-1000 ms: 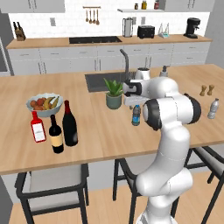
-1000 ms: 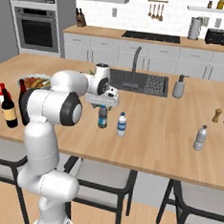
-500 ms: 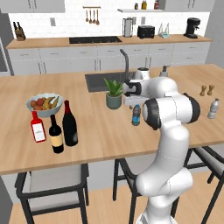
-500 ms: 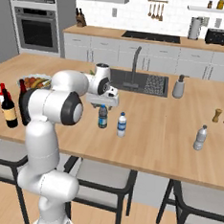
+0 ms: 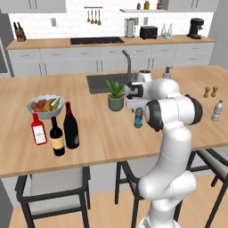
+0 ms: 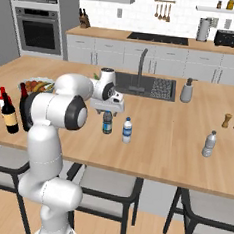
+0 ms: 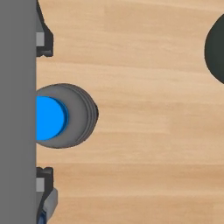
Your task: Move the plastic bottles in the middle to the plastics group, and the glass bottles in the middle to the glass group.
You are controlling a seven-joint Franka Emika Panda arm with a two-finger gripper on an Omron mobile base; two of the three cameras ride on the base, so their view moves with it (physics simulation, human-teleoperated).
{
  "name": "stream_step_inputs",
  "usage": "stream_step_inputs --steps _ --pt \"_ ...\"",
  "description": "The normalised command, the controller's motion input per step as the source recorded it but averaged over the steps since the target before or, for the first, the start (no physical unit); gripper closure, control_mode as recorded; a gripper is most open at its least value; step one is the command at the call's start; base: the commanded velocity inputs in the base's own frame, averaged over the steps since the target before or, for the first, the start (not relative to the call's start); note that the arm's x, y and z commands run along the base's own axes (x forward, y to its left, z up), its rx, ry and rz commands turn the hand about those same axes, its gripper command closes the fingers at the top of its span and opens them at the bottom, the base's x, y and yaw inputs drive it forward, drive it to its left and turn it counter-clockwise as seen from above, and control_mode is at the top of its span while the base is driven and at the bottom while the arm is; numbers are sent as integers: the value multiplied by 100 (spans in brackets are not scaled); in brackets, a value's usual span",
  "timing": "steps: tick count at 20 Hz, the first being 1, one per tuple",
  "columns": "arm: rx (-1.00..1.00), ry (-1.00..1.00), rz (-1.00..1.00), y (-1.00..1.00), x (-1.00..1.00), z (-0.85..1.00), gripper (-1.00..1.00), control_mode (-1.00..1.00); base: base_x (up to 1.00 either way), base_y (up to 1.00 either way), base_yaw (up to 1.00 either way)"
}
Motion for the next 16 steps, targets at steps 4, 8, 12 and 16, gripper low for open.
stream_step_inputs --steps 4,8,12,16 --pt "0 0 0 -3 0 -7 -100 -100 0 0 0" --pt "0 0 0 -3 0 -1 -100 -100 0 0 0" --pt "0 0 0 0 0 0 -100 -100 0 0 0" --pt "0 1 0 0 0 0 -100 -100 0 0 0"
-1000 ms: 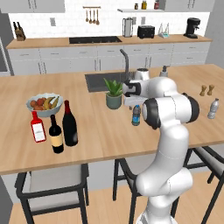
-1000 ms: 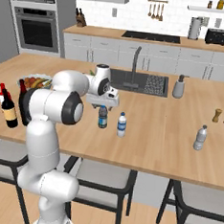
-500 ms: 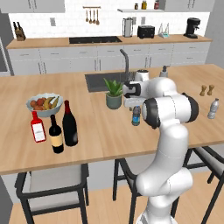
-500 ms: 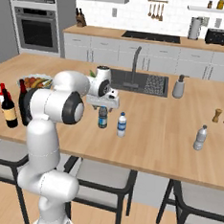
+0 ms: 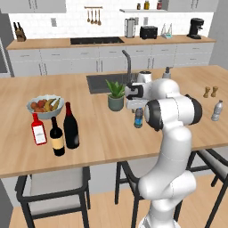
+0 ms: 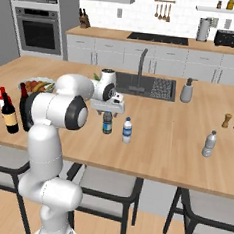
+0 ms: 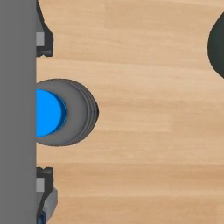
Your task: Move the plastic bottles in the middle to the plastics group, and the glass bottles in the middle to the glass group.
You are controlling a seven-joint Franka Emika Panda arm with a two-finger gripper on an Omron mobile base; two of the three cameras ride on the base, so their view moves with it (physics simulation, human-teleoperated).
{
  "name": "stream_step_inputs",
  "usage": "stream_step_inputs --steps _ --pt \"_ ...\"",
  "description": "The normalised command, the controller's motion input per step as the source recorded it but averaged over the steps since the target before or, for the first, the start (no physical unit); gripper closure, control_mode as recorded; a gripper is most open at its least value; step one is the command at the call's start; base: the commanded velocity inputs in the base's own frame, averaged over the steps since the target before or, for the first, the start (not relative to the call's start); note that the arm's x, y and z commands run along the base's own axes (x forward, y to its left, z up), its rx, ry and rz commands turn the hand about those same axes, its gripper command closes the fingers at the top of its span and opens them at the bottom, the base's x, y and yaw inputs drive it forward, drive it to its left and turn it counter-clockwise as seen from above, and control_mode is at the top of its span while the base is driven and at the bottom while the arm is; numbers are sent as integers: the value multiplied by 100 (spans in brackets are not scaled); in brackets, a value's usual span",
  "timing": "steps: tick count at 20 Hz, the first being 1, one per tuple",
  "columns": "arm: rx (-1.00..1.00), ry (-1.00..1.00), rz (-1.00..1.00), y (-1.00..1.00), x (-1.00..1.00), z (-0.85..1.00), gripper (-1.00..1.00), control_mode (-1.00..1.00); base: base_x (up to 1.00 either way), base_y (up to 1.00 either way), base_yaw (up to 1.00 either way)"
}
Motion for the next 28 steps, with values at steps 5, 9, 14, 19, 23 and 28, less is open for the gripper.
stream_step_inputs --steps 5,9,14,19,23,28 --pt "0 0 0 0 0 0 100 -100 0 0 0" --pt "0 0 0 0 0 0 100 -100 0 0 0" --pt "0 0 0 0 -21 0 100 -100 0 0 0" --pt "0 0 5 2 -73 22 100 -100 0 0 0" --pt "0 0 4 0 -95 38 100 -100 0 0 0" --pt "0 -7 2 -3 -100 33 100 -100 0 0 0"
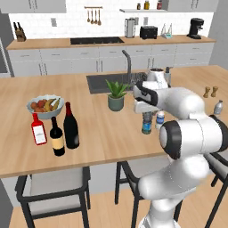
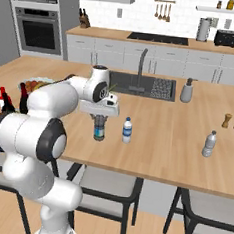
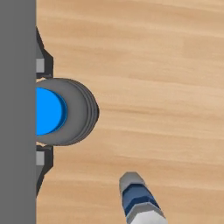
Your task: Move the plastic bottles in the middle to the plastics group, and the glass bottles in the middle to the glass group.
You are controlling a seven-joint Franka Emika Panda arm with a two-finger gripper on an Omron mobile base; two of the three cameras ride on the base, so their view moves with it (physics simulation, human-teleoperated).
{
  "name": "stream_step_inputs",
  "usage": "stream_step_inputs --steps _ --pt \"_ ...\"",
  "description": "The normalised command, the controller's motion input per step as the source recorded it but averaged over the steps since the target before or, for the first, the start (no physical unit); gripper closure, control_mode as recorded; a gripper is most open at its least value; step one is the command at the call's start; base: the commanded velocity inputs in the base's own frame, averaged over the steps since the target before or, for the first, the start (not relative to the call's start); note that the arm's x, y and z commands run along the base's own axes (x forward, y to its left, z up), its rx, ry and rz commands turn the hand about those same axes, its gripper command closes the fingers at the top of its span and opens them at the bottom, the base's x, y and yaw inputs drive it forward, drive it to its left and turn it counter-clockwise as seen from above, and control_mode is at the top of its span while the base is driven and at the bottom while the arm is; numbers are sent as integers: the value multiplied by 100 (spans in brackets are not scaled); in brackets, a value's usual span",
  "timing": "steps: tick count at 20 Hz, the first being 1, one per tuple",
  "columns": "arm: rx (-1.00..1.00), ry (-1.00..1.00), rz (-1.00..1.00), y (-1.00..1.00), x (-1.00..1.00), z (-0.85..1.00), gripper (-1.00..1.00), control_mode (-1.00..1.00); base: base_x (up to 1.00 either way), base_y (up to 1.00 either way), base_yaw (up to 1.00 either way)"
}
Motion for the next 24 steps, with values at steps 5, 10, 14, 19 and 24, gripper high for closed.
stream_step_inputs --steps 5,10,14,19,24 --pt "0 -17 2 -26 -98 42 100 -100 0 0 0" --pt "0 -15 0 -67 -75 40 100 -100 0 0 0" --pt "0 -9 0 -97 -36 37 100 -100 0 0 0" --pt "0 -1 0 -100 -3 35 100 -100 0 0 0" --pt "0 0 0 -100 0 38 100 -100 0 0 0"
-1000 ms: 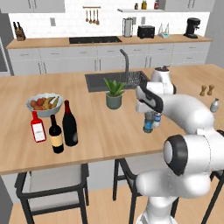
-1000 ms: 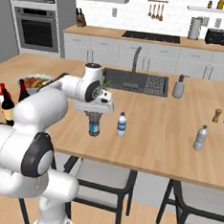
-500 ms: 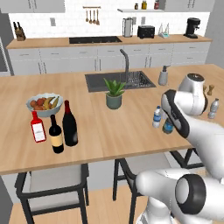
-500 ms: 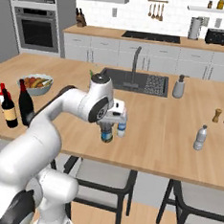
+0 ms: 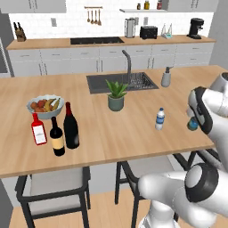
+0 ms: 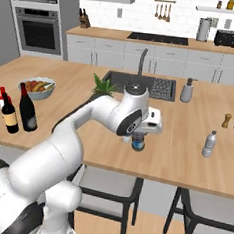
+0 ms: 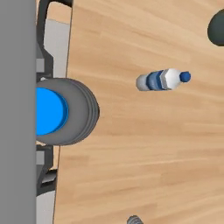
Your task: Move the plastic bottles in the middle to the plastics group, and the glass bottles in the middle to the glass group.
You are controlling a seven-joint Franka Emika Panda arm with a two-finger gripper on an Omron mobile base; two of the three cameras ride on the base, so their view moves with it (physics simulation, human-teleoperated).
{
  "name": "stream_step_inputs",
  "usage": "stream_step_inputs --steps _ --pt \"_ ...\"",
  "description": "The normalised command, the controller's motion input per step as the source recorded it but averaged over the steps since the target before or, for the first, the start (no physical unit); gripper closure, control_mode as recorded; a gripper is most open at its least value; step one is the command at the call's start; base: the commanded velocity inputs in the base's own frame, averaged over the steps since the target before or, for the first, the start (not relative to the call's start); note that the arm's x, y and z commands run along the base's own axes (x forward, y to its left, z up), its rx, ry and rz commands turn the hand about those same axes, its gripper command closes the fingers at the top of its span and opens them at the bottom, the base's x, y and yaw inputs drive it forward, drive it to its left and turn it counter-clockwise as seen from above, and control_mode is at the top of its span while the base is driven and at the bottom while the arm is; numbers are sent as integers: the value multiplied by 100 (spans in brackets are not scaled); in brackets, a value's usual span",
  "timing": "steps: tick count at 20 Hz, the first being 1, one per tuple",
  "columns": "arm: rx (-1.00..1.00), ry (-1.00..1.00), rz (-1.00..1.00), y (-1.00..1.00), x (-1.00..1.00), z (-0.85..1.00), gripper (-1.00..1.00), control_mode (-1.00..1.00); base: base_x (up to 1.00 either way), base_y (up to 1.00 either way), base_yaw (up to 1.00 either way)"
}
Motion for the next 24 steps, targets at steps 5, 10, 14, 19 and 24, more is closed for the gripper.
stream_step_inputs --steps 5,10,14,19,24 --pt "0 2 0 -99 10 22 100 -100 0 0 0" --pt "0 10 0 -71 24 0 100 -100 0 0 0" --pt "-1 18 1 -11 43 -9 100 -100 0 0 0" --pt "0 8 4 0 63 -20 100 -100 0 0 0" --pt "0 4 0 0 37 -34 100 -100 0 0 0"
